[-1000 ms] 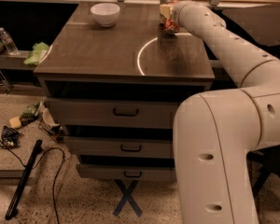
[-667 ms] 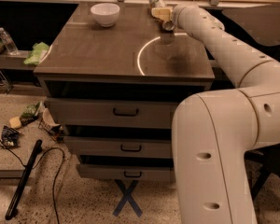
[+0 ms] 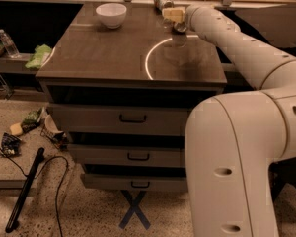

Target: Move coke can near 7up can

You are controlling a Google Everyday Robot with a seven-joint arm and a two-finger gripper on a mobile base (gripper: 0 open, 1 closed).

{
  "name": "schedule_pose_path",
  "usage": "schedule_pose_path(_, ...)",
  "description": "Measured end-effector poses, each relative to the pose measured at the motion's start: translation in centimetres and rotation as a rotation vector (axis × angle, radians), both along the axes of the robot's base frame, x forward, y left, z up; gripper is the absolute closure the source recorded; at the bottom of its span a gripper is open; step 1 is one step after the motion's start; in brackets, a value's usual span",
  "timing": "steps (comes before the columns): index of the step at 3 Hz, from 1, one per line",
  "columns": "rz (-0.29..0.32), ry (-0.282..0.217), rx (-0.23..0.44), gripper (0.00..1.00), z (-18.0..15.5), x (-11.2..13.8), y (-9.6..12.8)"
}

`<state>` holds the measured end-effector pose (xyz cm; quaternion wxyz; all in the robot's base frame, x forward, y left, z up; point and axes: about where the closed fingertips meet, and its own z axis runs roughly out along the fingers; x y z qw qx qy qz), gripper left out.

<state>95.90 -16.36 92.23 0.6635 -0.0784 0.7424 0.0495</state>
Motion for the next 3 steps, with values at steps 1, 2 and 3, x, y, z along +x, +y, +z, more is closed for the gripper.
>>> schedule_pose_path(1, -0.05, -0.041, -0.094, 0.0, 5.8, -4.9, -2.9)
schedule_pose_path(2, -0.078, -0.1, -0.159, 0.0, 13.5, -10.4, -1.8)
schedule_pose_path(3, -0.083, -0.106, -0.154, 0.0, 14.5, -11.4, -1.9)
